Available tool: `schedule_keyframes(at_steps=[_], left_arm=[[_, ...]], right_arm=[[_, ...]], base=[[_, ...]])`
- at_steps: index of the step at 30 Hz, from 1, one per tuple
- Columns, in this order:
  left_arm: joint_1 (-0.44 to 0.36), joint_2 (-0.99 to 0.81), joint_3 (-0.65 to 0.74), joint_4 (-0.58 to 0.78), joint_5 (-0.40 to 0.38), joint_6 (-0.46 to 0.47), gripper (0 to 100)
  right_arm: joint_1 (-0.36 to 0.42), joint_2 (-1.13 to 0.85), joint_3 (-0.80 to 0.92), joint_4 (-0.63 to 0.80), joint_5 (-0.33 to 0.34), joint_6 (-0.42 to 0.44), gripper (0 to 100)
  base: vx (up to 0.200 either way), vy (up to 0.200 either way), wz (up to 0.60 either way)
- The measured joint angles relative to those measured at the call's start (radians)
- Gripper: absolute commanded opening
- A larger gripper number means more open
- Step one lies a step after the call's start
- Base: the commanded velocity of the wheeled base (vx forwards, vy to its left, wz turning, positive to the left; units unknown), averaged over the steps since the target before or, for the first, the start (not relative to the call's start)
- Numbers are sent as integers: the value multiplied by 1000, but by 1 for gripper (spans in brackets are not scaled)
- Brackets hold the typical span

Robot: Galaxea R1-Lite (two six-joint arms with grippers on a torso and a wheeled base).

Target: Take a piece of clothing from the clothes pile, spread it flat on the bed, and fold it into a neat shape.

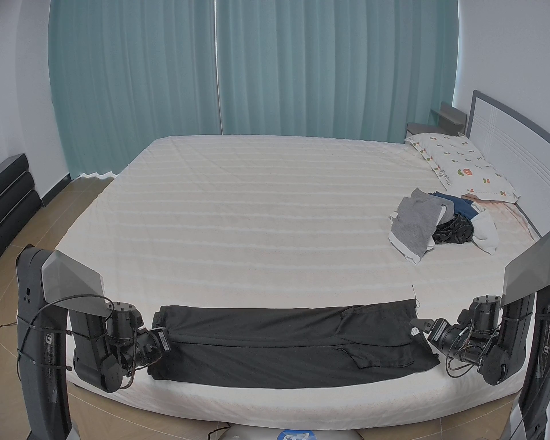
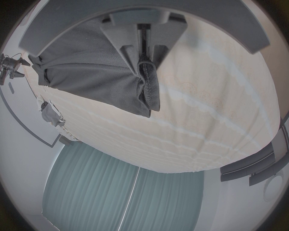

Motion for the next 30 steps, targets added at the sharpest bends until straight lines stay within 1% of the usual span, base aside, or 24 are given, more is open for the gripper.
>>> schedule_keyframes(at_steps=[6, 19, 25, 30], left_arm=[[4, -7, -1, 0, 0, -24, 0], [32, -16, -20, -1, -3, -30, 0], [33, -23, -61, 1, 3, -103, 0], [30, -50, -69, 7, 2, -150, 0]], right_arm=[[-1, 0, 0, 0, 0, 0, 100], [-1, 1, 0, 0, 0, 0, 100], [-1, 2, -4, 0, 0, 0, 100], [-1, 2, -6, 0, 0, 0, 100]], base=[[-200, 0, 0], [0, 0, 0], [0, 0, 0], [0, 0, 0]])
